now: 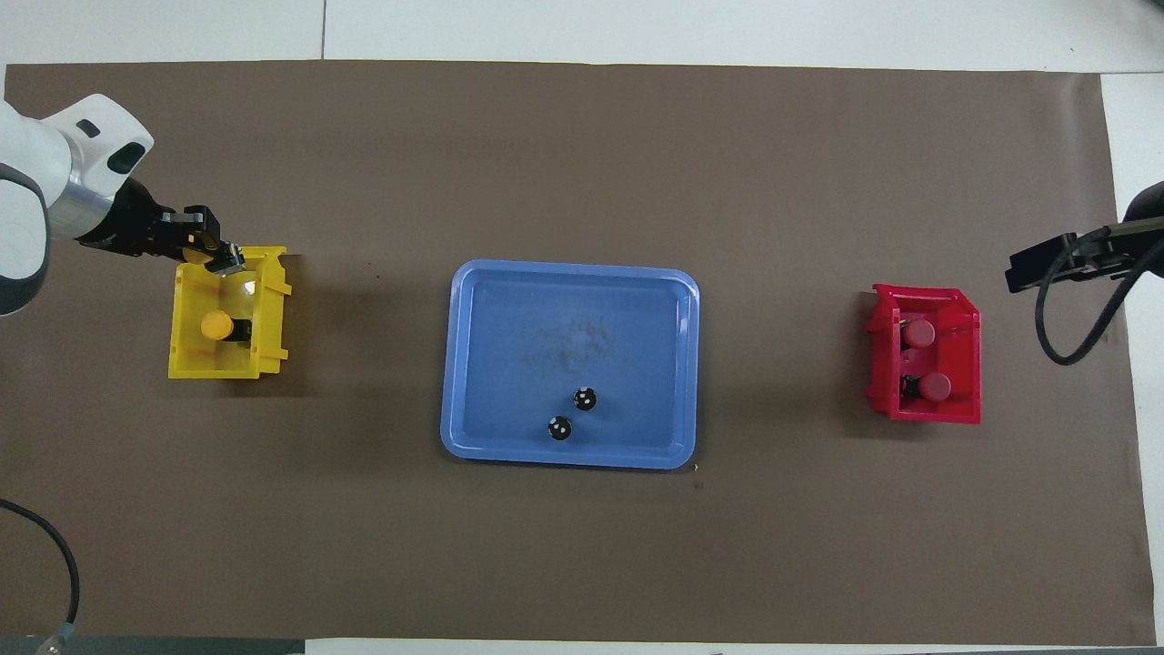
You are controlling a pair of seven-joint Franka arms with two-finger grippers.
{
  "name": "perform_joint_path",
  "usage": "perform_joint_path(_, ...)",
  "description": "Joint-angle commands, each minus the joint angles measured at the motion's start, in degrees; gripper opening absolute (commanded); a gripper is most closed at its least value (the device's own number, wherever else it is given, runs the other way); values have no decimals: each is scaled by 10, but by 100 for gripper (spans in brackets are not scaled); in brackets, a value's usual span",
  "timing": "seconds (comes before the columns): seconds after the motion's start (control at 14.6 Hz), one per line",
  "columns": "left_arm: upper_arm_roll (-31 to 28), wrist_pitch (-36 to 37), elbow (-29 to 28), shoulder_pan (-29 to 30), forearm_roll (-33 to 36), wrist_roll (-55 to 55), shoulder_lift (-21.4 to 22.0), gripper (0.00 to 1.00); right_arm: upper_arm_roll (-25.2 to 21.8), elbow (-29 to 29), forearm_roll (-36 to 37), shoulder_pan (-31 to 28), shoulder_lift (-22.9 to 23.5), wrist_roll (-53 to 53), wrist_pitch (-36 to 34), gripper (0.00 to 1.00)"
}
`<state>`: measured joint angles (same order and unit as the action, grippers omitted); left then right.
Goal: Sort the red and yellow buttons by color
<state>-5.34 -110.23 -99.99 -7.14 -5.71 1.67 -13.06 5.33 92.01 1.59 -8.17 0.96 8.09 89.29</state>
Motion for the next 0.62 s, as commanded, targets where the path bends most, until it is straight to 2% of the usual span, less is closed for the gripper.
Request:
perform_joint_path(0.0,3,-33,-44,9,-9,30,23,2,0,-18,-3,-25,6,-4,-23,100)
perform_joint_path(0.14,3,-65,-70,9,-8,33,25,2,-8,-16,1,-14,-4,-7,-25,100)
perform_joint_path(0.27,3,-88,-85,10,-8,51,20,2,-93,-18,-1,52,-1,-7,-21,100)
perform_joint_path(0.55,2,-113,-97,14,-8,66,5,2,-143,-23,-1,89,2,-6,-25,100)
